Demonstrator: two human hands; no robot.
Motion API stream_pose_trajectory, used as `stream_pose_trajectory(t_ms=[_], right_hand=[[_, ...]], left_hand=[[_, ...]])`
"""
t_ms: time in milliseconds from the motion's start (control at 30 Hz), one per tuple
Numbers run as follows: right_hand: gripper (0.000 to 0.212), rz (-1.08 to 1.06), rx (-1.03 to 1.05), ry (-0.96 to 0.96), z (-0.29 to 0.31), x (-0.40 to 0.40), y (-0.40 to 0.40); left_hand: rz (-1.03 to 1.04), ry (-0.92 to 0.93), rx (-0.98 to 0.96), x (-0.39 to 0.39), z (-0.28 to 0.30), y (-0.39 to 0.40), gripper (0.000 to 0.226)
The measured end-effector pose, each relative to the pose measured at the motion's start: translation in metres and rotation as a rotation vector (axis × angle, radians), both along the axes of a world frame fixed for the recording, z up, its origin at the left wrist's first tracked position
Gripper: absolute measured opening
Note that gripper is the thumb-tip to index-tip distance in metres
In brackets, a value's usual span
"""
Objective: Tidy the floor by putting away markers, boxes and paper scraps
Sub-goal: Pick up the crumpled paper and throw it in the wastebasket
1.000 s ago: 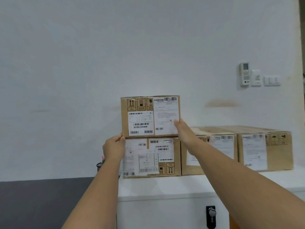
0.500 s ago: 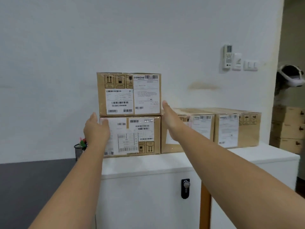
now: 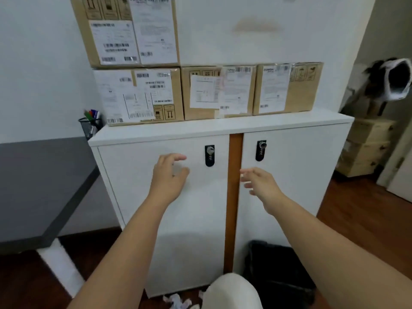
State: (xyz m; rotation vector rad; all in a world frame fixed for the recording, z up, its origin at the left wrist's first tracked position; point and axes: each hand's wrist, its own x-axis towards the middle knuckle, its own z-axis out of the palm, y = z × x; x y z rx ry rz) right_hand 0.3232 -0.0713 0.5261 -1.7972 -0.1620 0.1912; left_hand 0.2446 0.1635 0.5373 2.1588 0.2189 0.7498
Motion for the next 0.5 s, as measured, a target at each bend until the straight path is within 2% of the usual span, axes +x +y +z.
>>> stream_pose_trajectory(t_ms=[133, 233, 367, 500], right_hand=[[0.023, 0.003, -0.128, 0.223, -0.074, -0.022, -0.056], [0.02, 0.021, -0.171, 0.361, -0.12, -0.047, -0.087], [0.021, 0.009, -0.177, 0.454, -0.165, -0.077, -0.109], [0.024, 0.051, -0.193, 0.532, -0.191, -0.111, -0.113]], left_hand=[[-0.105, 0.355, -0.133, -0.027, -0.084, -0.046, 0.018], [-0.154, 0.53, -0.179, -0.053, -0.135, -0.072, 0.019], [-0.173, 0.647, -0.141, -0.081, -0.171, -0.089, 0.019], [-0.138, 0.654, -0.179, -0.112, -0.187, -0.102, 0.019]])
